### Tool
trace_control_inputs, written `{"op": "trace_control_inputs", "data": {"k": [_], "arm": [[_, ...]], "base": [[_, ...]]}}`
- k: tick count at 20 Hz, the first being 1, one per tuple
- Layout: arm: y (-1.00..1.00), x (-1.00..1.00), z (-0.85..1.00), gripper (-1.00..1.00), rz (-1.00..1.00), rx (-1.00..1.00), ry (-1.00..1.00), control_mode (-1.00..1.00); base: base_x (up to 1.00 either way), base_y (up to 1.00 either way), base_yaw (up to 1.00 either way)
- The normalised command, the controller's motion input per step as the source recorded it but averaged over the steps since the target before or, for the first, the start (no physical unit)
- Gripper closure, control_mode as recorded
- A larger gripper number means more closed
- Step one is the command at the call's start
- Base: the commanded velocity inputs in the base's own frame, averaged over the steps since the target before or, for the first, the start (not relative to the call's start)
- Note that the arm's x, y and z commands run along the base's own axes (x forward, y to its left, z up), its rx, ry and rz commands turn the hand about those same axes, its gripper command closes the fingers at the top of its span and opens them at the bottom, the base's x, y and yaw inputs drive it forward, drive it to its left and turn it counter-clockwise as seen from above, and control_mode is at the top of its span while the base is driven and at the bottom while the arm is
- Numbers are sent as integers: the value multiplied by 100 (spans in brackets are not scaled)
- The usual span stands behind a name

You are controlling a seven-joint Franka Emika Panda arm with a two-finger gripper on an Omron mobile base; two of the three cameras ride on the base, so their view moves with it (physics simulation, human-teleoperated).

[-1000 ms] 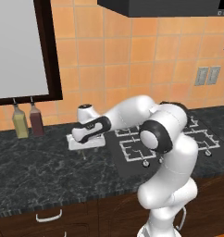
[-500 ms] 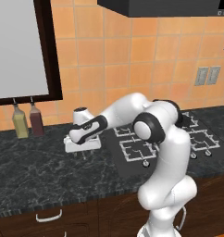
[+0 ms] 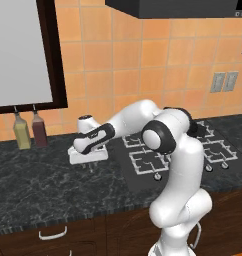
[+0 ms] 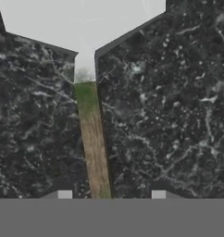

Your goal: Put the mushroom and eggplant in the pot. Retrieve the spatula and lightly stir the vegetables in the pot.

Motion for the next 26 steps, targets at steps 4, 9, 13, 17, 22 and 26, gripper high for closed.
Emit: {"op": "trace_control_inputs", "data": {"k": [4, 9, 13, 17, 22, 26], "arm": [[0, 0, -5, 100, -1, 0, 1, -100], [0, -3, 0, 100, -1, 0, 0, -100], [0, -4, 0, 100, -1, 0, 1, -100], [-18, -20, 20, 100, 0, 0, -5, -100], [-52, -28, 76, 100, -2, 0, -17, -100], [-71, -18, 84, 100, 0, 3, -21, -100]], "base": [[0, 0, 0], [0, 0, 0], [0, 0, 0], [0, 0, 0], [0, 0, 0], [0, 0, 0]]}}
